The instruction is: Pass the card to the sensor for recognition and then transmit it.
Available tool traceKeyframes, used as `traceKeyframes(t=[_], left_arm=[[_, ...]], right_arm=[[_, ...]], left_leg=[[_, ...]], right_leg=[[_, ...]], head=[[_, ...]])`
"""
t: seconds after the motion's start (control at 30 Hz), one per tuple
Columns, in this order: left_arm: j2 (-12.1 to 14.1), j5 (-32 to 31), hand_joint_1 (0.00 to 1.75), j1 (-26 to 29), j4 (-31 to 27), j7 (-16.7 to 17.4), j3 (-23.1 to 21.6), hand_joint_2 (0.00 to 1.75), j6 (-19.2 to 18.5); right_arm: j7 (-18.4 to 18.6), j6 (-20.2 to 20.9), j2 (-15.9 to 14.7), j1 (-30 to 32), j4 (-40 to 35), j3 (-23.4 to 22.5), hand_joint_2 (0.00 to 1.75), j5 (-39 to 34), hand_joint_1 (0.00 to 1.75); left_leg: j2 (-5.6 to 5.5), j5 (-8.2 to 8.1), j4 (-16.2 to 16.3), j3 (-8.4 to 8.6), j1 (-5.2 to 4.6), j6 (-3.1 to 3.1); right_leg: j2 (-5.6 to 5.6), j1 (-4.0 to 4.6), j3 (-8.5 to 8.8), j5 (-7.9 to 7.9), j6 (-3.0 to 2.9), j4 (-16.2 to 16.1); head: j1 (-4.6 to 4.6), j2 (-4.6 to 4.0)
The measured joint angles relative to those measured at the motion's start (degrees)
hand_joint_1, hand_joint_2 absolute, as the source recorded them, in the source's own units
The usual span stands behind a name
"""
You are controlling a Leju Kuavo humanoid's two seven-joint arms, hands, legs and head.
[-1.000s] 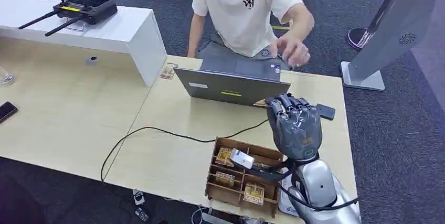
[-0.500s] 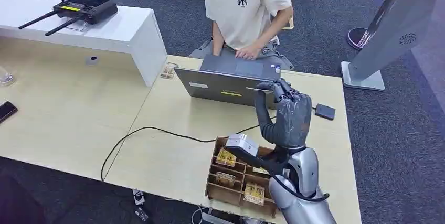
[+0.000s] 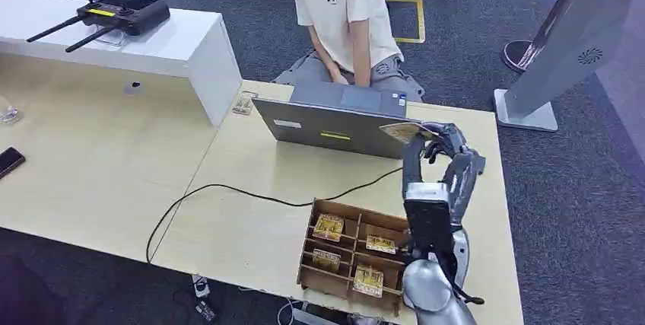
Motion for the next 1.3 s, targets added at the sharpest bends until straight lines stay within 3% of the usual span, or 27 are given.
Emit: traceKeyframes(t=[0.17,0.3,0.43,0.57,0.83,1.3], left_arm=[[-0.04,0.17,0.0,0.24,0.0,0.02,0.77,1.75,0.09],[-0.11,0.5,0.0,0.37,0.0,0.3,1.4,1.75,0.26],[-1.55,-0.9,0.0,0.85,0.0,0.53,1.64,1.75,2.34],[-4.72,-2.97,0.0,1.2,0.0,0.76,1.62,1.75,5.29],[-7.65,-3.76,0.0,0.8,0.0,0.72,1.05,1.75,6.51],[-7.82,-2.12,0.0,0.6,0.0,0.55,1.07,1.75,6.64]], right_arm=[[-0.26,0.37,-0.02,0.75,-1.34,-0.04,1.75,-0.94,1.75],[-0.88,4.58,-0.15,2.39,-3.43,-0.33,1.75,-12.0,1.75],[-0.74,10.08,-2.36,9.94,-11.31,-2.39,1.75,-22.11,1.75],[-2.34,16.12,-6.44,18.89,-19.95,-8.01,1.75,-27.4,1.75],[-2.86,22.71,-8.7,27.24,-27.74,-17.61,1.75,-29.59,1.75],[0.63,26.8,-10.1,34.26,-31.52,-23.34,1.75,-32.37,1.75]], left_leg=[[0.0,0.0,0.0,0.0,0.0,0.0],[-0.01,0.0,0.0,0.0,0.0,0.0],[-0.23,-0.04,0.01,-0.07,-0.04,0.05],[-0.26,-0.16,0.01,-0.14,-0.07,0.22],[-0.22,-0.2,0.03,-0.11,-0.04,0.24],[-0.17,-0.2,0.01,-0.09,-0.05,0.23]], right_leg=[[0.0,0.0,-0.01,0.0,0.0,0.0],[-0.02,0.0,0.0,0.0,0.0,-0.01],[-0.2,-0.01,0.0,-0.07,0.1,-0.09],[-0.25,-0.03,0.05,-0.09,0.15,-0.22],[-0.22,-0.05,0.07,-0.07,0.18,-0.28],[-0.17,-0.02,0.09,-0.09,0.17,-0.24]], head=[[0.0,0.0],[0.0,0.0],[0.02,0.0],[0.0,0.0],[0.0,0.0],[0.0,0.0]])
